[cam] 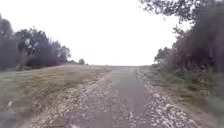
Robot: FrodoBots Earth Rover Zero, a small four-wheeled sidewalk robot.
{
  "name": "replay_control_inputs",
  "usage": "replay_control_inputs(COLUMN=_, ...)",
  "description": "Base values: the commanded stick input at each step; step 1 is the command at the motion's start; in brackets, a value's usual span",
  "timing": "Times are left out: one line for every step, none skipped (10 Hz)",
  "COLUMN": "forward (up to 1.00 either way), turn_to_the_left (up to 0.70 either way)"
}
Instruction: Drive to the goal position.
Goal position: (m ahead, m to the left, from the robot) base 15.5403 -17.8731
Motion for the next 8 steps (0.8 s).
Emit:
replay_control_inputs(forward=0.6, turn_to_the_left=0.01)
replay_control_inputs(forward=0.6, turn_to_the_left=0.01)
replay_control_inputs(forward=0.6, turn_to_the_left=0.01)
replay_control_inputs(forward=0.6, turn_to_the_left=0.01)
replay_control_inputs(forward=0.6, turn_to_the_left=0.01)
replay_control_inputs(forward=0.6, turn_to_the_left=0.01)
replay_control_inputs(forward=0.6, turn_to_the_left=0.01)
replay_control_inputs(forward=0.6, turn_to_the_left=0.01)
